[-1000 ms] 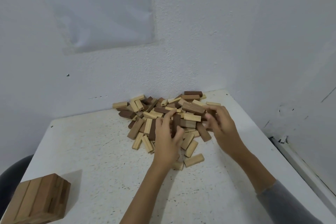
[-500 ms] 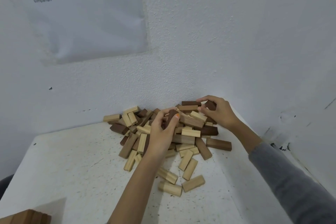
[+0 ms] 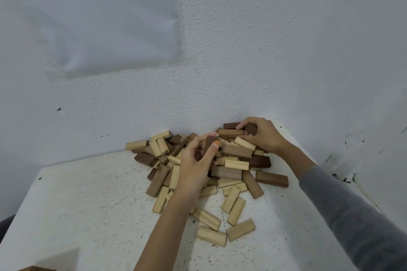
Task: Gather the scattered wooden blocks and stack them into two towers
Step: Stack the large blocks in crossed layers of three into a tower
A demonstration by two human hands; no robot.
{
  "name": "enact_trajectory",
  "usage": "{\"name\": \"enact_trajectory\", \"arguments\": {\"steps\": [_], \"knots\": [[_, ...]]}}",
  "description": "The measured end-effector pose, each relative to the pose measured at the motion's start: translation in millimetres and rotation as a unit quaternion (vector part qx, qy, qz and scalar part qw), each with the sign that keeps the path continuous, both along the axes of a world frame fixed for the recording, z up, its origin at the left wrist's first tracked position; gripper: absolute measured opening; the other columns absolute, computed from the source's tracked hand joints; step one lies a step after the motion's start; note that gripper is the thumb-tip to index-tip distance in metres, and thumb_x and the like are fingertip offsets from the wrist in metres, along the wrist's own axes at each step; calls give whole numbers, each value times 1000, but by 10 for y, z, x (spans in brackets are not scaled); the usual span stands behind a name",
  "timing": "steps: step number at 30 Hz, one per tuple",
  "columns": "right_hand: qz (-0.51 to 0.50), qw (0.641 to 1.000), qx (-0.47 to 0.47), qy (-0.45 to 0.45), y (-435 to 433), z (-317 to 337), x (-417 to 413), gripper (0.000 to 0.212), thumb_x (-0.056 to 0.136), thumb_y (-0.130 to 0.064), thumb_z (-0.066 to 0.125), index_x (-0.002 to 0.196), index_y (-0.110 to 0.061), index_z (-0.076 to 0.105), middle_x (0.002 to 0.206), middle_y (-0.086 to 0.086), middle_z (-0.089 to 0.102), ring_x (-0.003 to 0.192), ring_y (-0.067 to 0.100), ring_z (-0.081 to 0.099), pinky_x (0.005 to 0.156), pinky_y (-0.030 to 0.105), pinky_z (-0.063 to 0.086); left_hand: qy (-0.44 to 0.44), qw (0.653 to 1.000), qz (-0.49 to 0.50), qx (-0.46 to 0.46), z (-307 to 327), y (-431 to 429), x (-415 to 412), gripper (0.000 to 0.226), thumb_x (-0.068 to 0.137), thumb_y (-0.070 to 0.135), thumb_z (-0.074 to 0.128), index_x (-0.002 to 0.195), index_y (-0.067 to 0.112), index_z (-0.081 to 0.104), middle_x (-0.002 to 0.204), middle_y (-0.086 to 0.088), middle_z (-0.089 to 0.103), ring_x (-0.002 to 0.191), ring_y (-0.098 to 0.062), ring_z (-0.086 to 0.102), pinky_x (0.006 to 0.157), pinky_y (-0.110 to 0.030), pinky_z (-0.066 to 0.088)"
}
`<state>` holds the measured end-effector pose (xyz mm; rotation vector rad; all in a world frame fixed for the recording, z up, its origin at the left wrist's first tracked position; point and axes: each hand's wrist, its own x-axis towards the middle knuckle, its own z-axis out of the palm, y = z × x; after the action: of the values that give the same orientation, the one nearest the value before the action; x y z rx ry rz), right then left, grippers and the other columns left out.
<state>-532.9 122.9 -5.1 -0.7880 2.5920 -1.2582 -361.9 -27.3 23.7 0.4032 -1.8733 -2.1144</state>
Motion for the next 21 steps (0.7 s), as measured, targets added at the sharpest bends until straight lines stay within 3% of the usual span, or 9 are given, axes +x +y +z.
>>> {"name": "enact_trajectory", "arguments": {"steps": [4,8,11,15,21], "knots": [[-26,999,-26,10,12,9,51,7,90,-21,66,93,-16,69,81,0,69,71,6,60,63,8,43,-2,1000,-3,21,46,-51,83,20,93,12,62,109,20,70,92,-9,62,81,-7,61,66,-15,53],[-16,999,19,24,14,-7,79,20,89,-28,68,106,-19,68,98,-5,69,88,11,62,78,25,48,5,1000,4,20,93,-107,191,20,93,14,61,111,17,68,85,-6,64,71,-5,63,67,-17,54],[-13,1000,16,15,15,-2,82,27,84,-16,74,110,-16,69,103,-3,67,90,6,60,75,9,43,8,999,6,32,118,-108,272,21,93,11,61,112,14,68,87,-8,63,72,-4,64,70,-18,55],[-10,1000,-7,-7,4,31,135,25,81,-4,74,102,-16,72,90,-12,65,83,-1,59,69,0,41,4,999,10,33,166,-124,384,23,93,10,61,114,15,68,93,-12,63,72,-4,64,66,-17,53],[-48,995,-83,-37,-14,38,163,20,78,-8,78,97,-13,75,100,-1,72,99,11,62,90,21,46,-3,999,17,43,201,-129,454,22,92,12,63,113,16,69,91,-10,64,75,-8,64,66,-19,53]]}}
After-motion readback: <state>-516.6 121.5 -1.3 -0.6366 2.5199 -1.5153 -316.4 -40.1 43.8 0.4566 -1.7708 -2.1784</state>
